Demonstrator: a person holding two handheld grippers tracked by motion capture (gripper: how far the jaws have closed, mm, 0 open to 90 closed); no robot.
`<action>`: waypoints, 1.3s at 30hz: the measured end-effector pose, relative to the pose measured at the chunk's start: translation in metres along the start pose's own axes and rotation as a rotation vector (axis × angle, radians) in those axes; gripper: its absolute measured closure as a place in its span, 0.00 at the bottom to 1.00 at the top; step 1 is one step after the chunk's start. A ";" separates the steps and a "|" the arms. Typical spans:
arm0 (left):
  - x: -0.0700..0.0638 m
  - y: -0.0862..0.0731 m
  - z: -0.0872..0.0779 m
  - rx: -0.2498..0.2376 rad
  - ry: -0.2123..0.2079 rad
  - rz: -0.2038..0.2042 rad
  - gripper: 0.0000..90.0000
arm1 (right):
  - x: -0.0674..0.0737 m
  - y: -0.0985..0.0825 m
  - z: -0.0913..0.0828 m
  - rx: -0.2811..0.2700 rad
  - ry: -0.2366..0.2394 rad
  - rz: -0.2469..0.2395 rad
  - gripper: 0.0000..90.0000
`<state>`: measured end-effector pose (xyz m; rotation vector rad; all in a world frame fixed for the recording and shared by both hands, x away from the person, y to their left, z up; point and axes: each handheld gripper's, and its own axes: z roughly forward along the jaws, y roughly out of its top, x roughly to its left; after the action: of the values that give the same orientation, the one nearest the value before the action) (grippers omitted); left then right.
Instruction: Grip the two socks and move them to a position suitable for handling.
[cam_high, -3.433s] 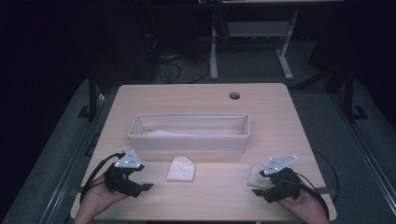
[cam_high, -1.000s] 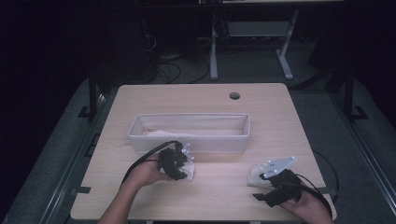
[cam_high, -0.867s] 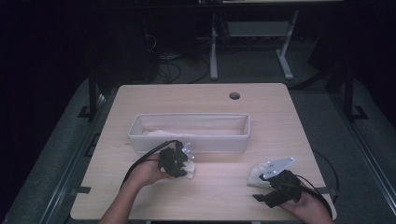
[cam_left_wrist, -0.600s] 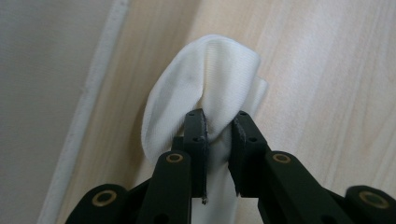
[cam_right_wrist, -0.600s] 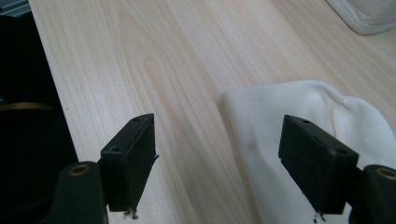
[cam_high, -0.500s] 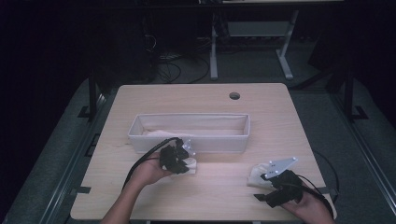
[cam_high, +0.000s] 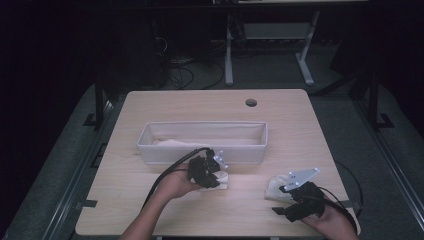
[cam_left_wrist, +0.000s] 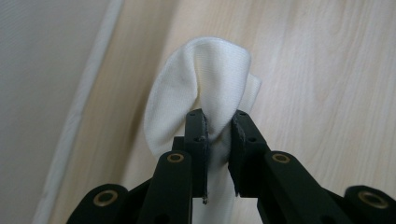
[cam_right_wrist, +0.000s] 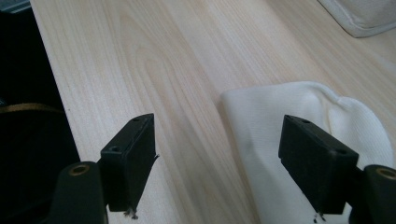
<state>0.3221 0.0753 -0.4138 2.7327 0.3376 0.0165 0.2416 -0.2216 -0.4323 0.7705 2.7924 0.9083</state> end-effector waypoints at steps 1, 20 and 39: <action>-0.001 0.002 0.002 0.003 -0.006 0.002 0.88 | 0.000 0.000 0.000 0.000 0.000 0.000 0.30; -0.003 0.006 -0.006 -0.006 -0.049 0.015 0.69 | 0.002 -0.001 -0.001 0.008 -0.005 -0.001 0.30; 0.025 0.010 0.009 0.054 -0.044 -0.051 0.83 | 0.002 -0.004 0.002 0.027 0.000 -0.001 0.30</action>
<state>0.3489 0.0691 -0.4198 2.7724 0.4005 -0.0675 0.2387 -0.2220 -0.4359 0.7726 2.8108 0.8718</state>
